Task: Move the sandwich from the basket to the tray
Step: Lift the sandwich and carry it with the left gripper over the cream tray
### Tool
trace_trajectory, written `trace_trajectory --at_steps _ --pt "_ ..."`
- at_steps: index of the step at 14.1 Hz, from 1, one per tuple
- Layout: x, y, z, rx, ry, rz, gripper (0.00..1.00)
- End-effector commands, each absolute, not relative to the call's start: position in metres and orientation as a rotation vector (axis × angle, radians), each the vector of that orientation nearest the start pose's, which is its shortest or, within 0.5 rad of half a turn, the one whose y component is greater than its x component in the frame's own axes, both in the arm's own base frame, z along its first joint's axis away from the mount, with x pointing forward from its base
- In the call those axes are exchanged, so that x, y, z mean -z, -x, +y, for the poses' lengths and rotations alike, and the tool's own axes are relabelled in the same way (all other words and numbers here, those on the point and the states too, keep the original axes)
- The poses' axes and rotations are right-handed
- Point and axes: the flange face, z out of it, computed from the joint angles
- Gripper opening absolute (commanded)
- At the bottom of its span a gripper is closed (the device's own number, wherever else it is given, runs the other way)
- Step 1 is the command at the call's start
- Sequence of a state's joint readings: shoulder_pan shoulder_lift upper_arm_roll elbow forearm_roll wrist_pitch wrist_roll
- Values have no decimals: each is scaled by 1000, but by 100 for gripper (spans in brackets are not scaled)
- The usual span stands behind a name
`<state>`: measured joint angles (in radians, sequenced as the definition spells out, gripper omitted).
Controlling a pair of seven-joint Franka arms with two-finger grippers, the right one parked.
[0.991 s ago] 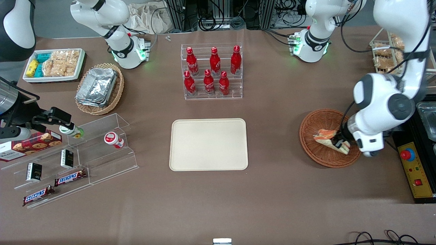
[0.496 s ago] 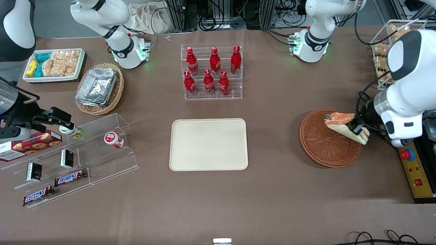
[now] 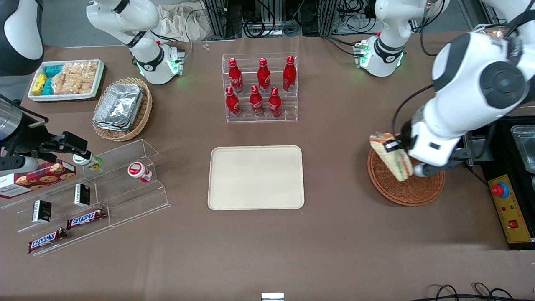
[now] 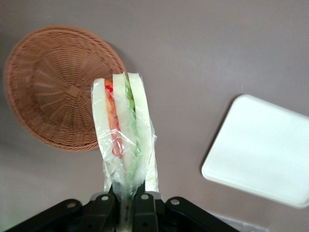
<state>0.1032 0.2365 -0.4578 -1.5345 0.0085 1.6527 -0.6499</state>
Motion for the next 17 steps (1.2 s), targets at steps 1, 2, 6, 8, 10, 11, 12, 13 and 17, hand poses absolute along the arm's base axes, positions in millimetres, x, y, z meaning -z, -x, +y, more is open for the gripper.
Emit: trace_trajectory --at_steps 1,2,6,8,10,11,12,13,17 --pt "-518 -581 -235 -242 3190 -266 1" --pt "-513 -578 -256 -229 3212 -184 1" --pt "-482 -569 -331 -109 3257 148 8" --pt "-453 -568 -362 -73 3264 213 6" --pt "-411 -567 -393 -62 3266 295 5" --pt "-390 -563 -411 -45 3261 347 5" --pt "-363 -563 -422 -27 3254 358 5" --pt "-346 -563 -429 -8 3253 345 5" --pt "-287 -560 -440 -65 3254 349 5"
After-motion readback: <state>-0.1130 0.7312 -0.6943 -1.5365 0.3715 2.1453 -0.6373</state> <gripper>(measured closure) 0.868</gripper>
